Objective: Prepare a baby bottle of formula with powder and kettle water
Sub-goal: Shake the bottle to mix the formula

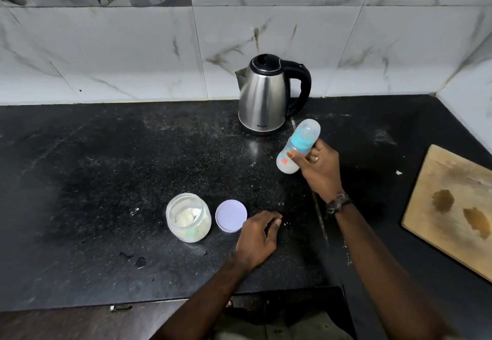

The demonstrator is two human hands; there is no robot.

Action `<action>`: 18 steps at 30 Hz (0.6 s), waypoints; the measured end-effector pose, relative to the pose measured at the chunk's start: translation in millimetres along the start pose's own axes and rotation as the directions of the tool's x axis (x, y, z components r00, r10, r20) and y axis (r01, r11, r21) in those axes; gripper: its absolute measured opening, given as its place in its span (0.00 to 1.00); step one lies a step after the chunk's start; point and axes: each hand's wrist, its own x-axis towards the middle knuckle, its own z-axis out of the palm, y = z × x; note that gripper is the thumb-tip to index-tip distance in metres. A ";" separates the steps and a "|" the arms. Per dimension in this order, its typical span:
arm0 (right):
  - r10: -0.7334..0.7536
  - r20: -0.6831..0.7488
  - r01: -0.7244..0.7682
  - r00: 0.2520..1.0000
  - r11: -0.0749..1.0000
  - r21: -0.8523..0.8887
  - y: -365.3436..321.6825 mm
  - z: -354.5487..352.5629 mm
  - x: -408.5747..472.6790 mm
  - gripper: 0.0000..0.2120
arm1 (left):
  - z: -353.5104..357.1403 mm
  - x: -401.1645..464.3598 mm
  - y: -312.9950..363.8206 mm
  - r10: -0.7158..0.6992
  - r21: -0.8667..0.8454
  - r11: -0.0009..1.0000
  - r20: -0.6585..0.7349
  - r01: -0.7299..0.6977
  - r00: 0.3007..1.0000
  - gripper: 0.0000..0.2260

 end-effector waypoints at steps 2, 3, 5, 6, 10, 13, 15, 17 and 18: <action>0.008 0.003 -0.007 1.000 0.998 -0.057 6.2 7.8 19.5 0.22 | 0.0 0.4 -0.4 0.002 0.001 1.000 0.002 -0.002 1.000 0.07; 0.007 0.003 -0.007 1.000 0.996 -0.090 9.6 11.3 29.6 0.23 | 0.1 0.3 -0.5 0.003 -0.001 1.000 0.002 -0.003 1.000 0.07; -0.006 0.005 0.006 1.000 0.986 -0.169 17.7 18.1 49.0 0.25 | 0.2 0.4 -0.3 -0.005 -0.007 1.000 0.002 0.005 1.000 0.07; -0.012 0.010 0.014 1.000 0.980 -0.201 22.8 21.7 58.2 0.26 | 0.2 0.5 -0.5 -0.008 -0.008 1.000 0.004 0.008 1.000 0.07; -0.003 0.037 0.012 0.999 0.964 -0.265 26.3 37.8 79.5 0.25 | 0.7 0.4 -1.1 -0.014 -0.009 1.000 0.005 0.014 1.000 0.07; -0.004 0.043 0.017 0.999 0.954 -0.299 30.4 47.1 88.6 0.25 | 1.3 0.1 -1.2 -0.010 -0.013 1.000 0.003 0.010 1.000 0.07; -0.001 0.043 0.015 0.999 0.950 -0.313 35.4 52.8 93.5 0.25 | 1.7 -0.1 -1.5 -0.003 -0.010 1.000 -0.001 0.003 1.000 0.07; -0.004 0.048 0.020 0.999 0.946 -0.325 42.1 57.4 98.8 0.26 | 2.0 -0.6 -2.0 0.001 -0.008 1.000 -0.006 -0.001 1.000 0.07; -0.004 0.051 0.020 0.999 0.944 -0.331 46.1 59.4 100.9 0.27 | 2.2 -0.8 -1.9 0.000 -0.007 1.000 -0.006 -0.001 1.000 0.07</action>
